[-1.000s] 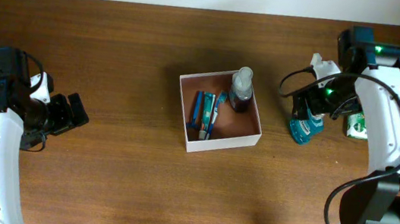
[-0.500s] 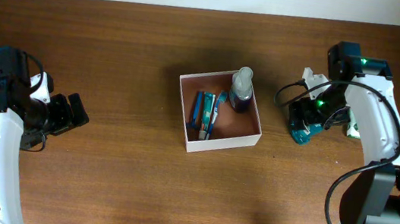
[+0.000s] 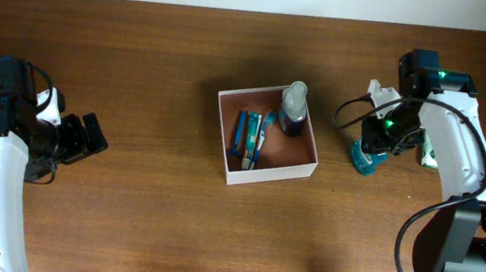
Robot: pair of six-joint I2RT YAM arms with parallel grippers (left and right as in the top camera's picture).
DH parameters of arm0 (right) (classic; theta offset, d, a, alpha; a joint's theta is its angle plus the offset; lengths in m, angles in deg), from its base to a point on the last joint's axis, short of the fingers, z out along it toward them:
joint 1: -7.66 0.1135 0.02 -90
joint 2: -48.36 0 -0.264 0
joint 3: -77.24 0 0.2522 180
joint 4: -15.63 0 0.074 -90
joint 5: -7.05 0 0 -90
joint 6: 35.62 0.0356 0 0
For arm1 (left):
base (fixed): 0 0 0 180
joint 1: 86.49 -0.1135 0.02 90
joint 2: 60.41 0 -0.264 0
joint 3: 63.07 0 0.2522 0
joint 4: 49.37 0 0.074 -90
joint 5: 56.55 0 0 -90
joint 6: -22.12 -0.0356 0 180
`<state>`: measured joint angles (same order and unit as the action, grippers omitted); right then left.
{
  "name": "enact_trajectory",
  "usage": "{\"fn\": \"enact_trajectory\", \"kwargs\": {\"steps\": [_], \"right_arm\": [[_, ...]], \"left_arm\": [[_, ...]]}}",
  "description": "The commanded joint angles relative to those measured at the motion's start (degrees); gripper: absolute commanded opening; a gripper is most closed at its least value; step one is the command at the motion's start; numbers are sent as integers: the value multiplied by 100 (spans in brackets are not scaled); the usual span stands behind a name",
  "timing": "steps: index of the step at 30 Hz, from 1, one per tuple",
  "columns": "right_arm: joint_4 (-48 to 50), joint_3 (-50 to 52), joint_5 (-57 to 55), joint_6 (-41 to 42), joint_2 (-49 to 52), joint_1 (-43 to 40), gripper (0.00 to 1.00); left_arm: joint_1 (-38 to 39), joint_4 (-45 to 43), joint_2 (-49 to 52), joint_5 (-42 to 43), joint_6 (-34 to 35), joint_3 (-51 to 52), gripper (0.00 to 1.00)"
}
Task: Pack container
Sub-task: 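Close the right gripper on the mouthwash bottle neck, then lift the mouthwash bottle and carry it over the pink box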
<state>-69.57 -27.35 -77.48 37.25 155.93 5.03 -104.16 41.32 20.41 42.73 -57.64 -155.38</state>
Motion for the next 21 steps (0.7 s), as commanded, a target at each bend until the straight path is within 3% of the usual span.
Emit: {"fn": "enact_trajectory", "kwargs": {"steps": [1, 11, 21], "right_arm": [[28, -15, -9, 11, -26, -9, 35], [-669, -951, 151, 308, -28, -2, 24], [-2332, -3005, 1858, 304, -44, 151, 25]], "left_arm": [[-28, 2, -70, 57, -52, -7, 99], [-28, 2, -70, 57, -52, -7, 99], [-28, 2, -70, 57, -52, -7, 99]]}}
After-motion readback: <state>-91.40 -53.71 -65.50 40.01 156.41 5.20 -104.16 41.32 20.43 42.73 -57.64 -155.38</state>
